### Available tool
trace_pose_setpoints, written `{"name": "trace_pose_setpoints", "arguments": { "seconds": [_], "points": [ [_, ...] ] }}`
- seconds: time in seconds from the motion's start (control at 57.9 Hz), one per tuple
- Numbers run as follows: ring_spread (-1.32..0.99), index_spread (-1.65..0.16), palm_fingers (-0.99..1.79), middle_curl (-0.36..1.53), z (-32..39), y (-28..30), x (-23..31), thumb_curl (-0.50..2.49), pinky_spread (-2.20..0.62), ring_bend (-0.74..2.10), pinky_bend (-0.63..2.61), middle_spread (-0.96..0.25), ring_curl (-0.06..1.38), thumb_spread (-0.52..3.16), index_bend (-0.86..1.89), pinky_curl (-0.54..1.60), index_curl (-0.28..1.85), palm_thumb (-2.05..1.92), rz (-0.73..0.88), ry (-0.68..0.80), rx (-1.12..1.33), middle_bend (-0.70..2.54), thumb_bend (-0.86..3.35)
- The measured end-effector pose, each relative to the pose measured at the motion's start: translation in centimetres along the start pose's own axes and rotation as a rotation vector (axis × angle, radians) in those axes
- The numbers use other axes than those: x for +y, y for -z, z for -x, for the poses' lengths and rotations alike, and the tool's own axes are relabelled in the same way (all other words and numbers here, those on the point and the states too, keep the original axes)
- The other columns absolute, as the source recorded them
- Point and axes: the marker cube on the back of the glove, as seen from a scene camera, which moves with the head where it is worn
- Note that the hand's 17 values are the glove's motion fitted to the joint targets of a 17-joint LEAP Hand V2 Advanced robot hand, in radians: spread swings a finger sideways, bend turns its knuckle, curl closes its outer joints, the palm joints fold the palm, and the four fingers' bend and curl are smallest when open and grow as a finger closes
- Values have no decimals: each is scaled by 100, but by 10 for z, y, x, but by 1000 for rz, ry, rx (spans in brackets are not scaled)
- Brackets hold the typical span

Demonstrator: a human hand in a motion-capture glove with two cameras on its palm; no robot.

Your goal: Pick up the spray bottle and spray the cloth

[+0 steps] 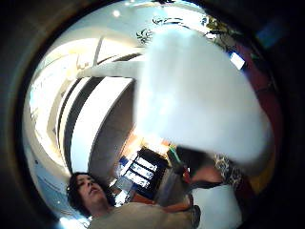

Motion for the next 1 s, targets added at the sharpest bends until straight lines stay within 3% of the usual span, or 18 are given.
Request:
{"name": "trace_pose_setpoints", "arguments": {
  "seconds": [0.138,0.276,0.345,0.415,0.518,0.674,0.777,0.864,1.002],
  "points": [
    [-13,-36,44,35,-1,-15,-11,36,7,62,60,-4,35,90,5,36,10,68,-153,16,61,25,-2],
    [-16,-35,46,37,-3,-30,-19,38,4,64,59,-6,36,89,6,36,9,74,-74,65,71,27,-2],
    [-16,-35,47,37,-1,-38,-26,38,3,63,59,-7,36,89,7,36,9,76,-72,-27,64,28,-2],
    [-16,-35,48,37,-3,-44,-34,38,2,64,58,-7,36,88,9,36,10,77,-48,7,72,27,-2],
    [-16,-34,57,36,1,-51,-49,39,1,61,54,-7,35,88,16,35,15,77,42,-69,70,22,-3],
    [-17,-30,110,39,10,-62,-62,41,-6,55,35,-12,33,88,27,29,25,82,241,-204,-28,31,-1],
    [-18,-29,122,44,14,-63,-65,48,-13,52,35,-17,36,71,21,32,31,94,296,-239,-55,40,1],
    [-18,-28,133,47,26,-51,-67,54,-19,51,36,-18,38,54,27,34,37,97,319,-213,-5,46,-2],
    [-18,-27,137,50,68,-8,-84,60,-24,53,36,-20,41,37,34,36,43,98,330,-42,100,52,-3]
  ]
}}
